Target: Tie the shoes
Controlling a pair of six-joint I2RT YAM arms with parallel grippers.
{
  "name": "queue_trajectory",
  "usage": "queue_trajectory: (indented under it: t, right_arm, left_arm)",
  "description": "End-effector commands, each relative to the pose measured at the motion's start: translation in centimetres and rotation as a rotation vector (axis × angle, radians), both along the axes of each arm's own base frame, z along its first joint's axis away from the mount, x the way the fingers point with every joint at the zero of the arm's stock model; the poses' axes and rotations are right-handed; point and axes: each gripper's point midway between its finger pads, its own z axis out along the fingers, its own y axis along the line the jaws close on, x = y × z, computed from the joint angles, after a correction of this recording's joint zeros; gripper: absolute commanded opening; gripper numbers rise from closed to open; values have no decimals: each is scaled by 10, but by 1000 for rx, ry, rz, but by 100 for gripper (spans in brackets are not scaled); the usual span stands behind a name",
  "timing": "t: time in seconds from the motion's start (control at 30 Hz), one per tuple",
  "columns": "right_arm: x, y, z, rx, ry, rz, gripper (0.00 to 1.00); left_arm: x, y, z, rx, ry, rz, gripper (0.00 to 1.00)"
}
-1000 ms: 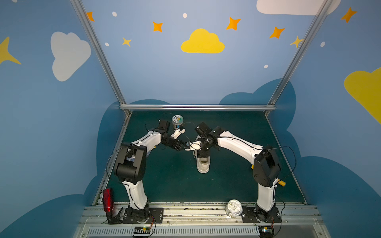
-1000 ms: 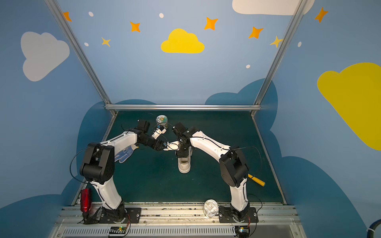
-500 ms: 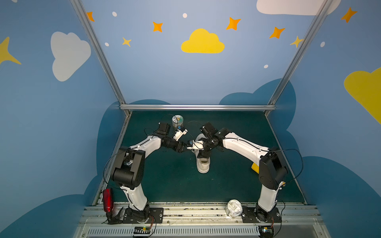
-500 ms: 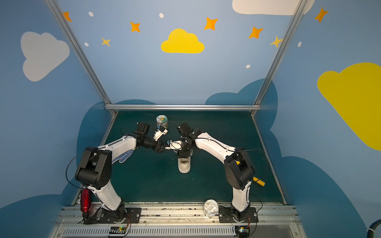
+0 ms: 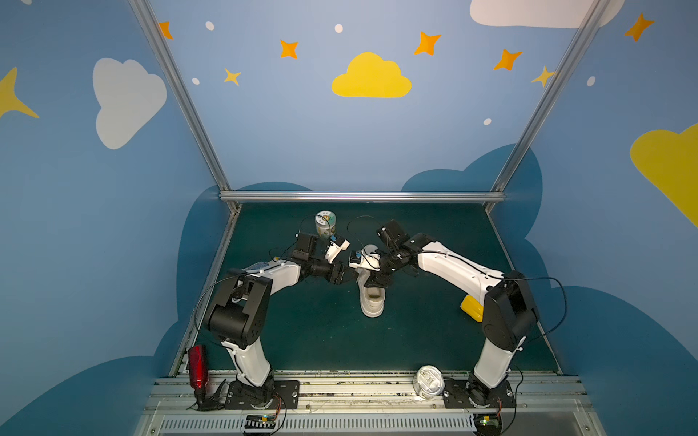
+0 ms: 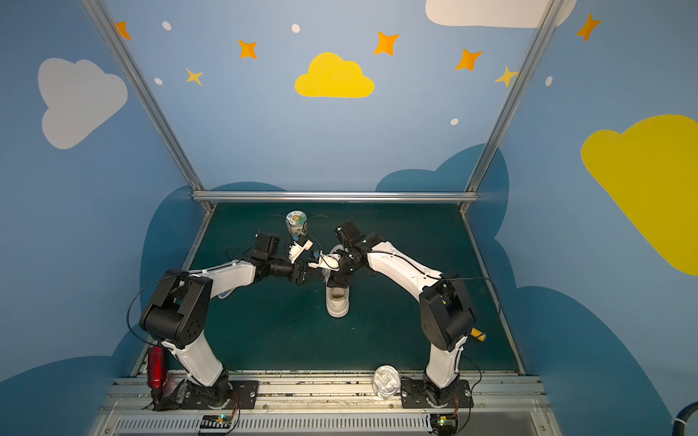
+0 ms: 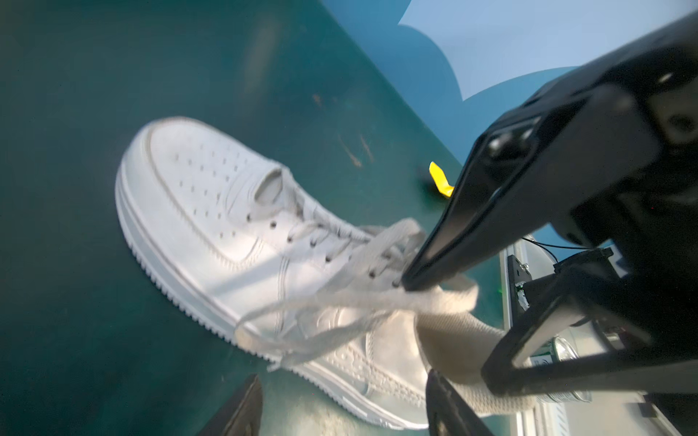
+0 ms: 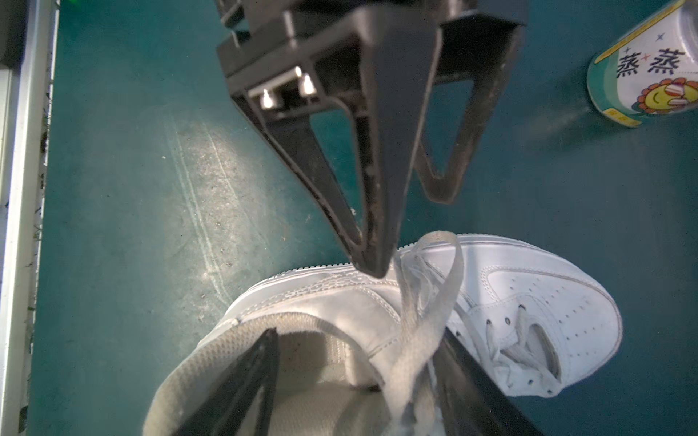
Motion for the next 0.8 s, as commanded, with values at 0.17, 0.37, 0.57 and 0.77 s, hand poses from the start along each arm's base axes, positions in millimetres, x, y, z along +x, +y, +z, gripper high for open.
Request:
queue_trajectory:
  t: [0.17,0.37,0.57,0.77]
  right_arm:
    - [-11,-1,6,22,39,22,63]
    - [-9,2,10,35,44,28,62]
    - [-5,2,9,27,35,15,61]
    - [2,-1,15,41,27,-13,62]
  left_arm:
    - [9,-13,19,-55,-106,-49,71]
    - [3,-24,13,-83,-78,-100,66]
    - [-4,-22,5,-66,-51,-97,42]
    - [-8,-18,4,-50,-31,-78,16]
